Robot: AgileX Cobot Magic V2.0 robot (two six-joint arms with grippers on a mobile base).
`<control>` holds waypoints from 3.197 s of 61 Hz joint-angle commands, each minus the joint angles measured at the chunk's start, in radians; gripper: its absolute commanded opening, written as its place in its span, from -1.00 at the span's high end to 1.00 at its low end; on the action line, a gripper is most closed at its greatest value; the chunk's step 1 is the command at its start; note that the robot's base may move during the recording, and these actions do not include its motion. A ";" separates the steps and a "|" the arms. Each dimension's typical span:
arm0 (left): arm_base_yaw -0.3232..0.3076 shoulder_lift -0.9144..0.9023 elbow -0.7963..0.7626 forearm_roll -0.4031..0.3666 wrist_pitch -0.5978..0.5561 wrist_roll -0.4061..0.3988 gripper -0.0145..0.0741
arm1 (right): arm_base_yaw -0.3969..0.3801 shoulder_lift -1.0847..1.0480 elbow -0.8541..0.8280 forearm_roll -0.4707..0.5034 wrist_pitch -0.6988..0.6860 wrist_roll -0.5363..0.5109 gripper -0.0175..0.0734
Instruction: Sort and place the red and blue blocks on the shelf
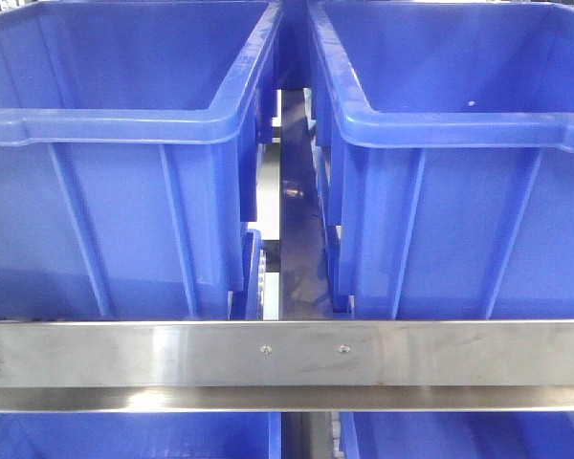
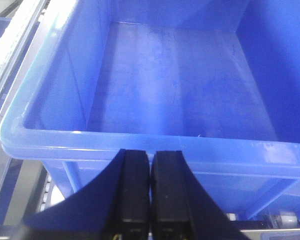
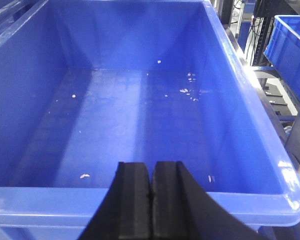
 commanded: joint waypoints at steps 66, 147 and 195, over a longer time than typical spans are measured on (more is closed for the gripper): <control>0.000 0.000 -0.029 0.006 -0.074 -0.003 0.37 | -0.007 -0.311 0.197 0.032 -0.052 0.045 0.51; 0.000 0.000 -0.029 0.006 -0.074 -0.003 0.37 | -0.008 -0.482 0.307 0.036 -0.005 0.042 0.51; 0.002 -0.187 0.039 0.045 -0.051 -0.003 0.37 | -0.008 -0.482 0.307 0.036 -0.005 0.042 0.51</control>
